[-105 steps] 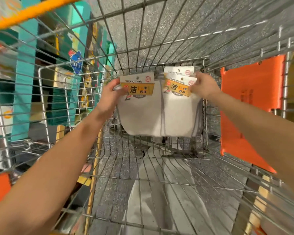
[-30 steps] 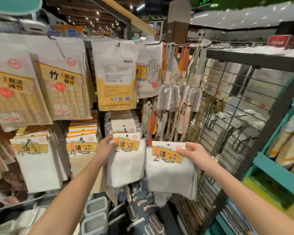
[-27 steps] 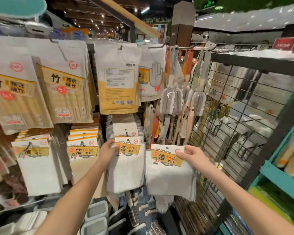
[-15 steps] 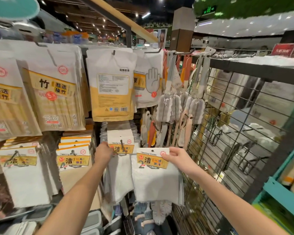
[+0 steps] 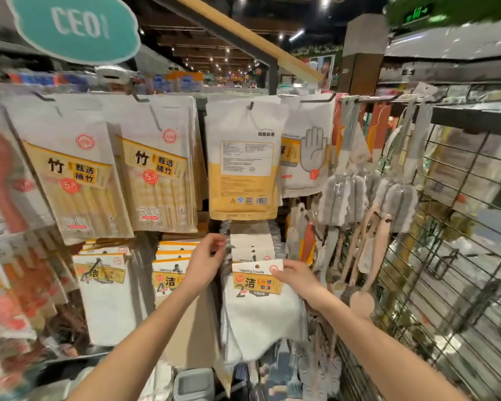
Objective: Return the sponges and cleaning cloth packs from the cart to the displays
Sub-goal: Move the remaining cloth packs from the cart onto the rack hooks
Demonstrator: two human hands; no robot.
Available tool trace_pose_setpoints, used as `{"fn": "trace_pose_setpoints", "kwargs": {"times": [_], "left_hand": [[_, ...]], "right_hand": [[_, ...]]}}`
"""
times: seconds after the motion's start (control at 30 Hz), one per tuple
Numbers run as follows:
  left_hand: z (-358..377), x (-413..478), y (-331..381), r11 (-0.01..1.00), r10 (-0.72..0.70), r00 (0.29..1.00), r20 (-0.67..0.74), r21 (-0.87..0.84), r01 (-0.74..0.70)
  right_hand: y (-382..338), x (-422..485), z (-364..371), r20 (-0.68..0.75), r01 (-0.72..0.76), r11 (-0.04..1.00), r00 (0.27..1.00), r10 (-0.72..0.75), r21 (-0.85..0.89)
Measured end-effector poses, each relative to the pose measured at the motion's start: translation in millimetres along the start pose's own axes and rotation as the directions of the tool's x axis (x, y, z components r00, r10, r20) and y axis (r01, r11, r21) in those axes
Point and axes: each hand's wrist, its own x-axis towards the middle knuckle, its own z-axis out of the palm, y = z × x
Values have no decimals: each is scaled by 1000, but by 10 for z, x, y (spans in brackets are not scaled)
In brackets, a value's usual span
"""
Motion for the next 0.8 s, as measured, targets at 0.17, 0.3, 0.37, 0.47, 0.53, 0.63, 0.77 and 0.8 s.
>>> {"fn": "trace_pose_setpoints", "kwargs": {"times": [0.17,0.3,0.37,0.47,0.53,0.63,0.77,0.8], "left_hand": [[-12,-16,-60,997,-29,999,36,-65,32],[5,-43,-116,995,-59,997,52,-83,63],[4,-58,-124,993,-78,996,53,-87,83],[5,-85,-126,991,-85,994,62,-94,91],[14,-109,-133,989,-98,993,69,-107,105],[43,-150,-150,984,-126,989,78,-117,135],[100,-229,-78,983,-115,990,86,-134,126],[105,-243,-47,985,-99,990,105,-133,113]], "right_hand": [[138,0,23,38,31,999,999,-32,29],[243,30,41,-6,36,999,999,-36,33],[238,57,73,-40,55,998,998,-56,-31],[167,142,146,-130,42,987,990,-62,-156],[134,254,179,-185,13,977,981,-53,-214],[78,412,182,-223,-29,935,973,-55,-354],[63,500,132,-228,-93,911,974,-1,-402],[63,487,114,-229,-105,909,973,11,-403]]}}
